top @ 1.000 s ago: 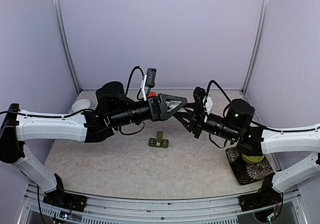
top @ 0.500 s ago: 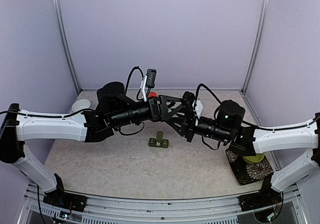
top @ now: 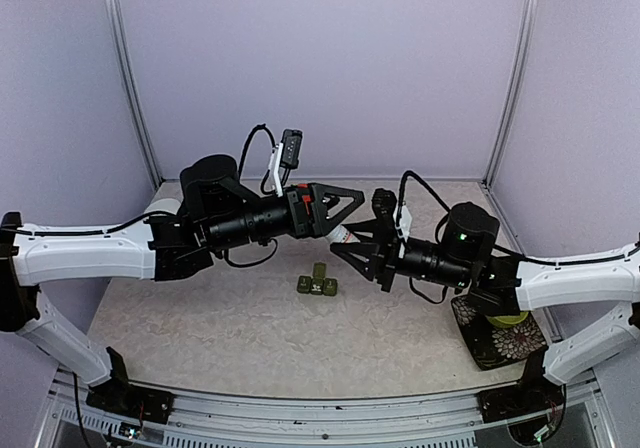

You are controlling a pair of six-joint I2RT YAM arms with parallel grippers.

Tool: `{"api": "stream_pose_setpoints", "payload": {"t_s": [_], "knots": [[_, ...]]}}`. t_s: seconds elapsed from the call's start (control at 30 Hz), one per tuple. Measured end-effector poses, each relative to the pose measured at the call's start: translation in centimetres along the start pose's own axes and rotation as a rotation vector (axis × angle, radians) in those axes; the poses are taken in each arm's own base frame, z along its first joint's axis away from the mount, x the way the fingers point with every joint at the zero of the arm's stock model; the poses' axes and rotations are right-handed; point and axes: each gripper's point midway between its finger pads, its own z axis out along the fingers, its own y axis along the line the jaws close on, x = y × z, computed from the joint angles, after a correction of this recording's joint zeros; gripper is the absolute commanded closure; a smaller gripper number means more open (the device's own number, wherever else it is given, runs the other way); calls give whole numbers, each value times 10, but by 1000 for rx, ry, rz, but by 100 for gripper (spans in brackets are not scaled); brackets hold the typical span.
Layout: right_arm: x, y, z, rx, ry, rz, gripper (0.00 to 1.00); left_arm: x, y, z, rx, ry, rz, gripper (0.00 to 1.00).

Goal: Sort the pills into containers
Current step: Screw the lid of the pill bottle onto the pill bottle.

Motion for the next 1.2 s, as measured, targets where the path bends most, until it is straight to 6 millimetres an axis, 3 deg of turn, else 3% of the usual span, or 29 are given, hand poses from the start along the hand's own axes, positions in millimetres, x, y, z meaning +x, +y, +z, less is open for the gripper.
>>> {"api": "stream_pose_setpoints", "payload": {"t_s": [0.23, 0.5, 0.67, 1.2], "knots": [[-12, -9, -18, 68, 2, -67, 100, -17, 4, -4, -95, 41, 22, 19], [-3, -27, -27, 180, 80, -196, 100, 17, 30, -1, -163, 202, -69, 22], [7, -28, -28, 229, 154, -292, 100, 27, 31, 2, -155, 260, -128, 27], [14, -34, -30, 333, 225, -435, 100, 48, 33, 9, -114, 377, -247, 45]]}}
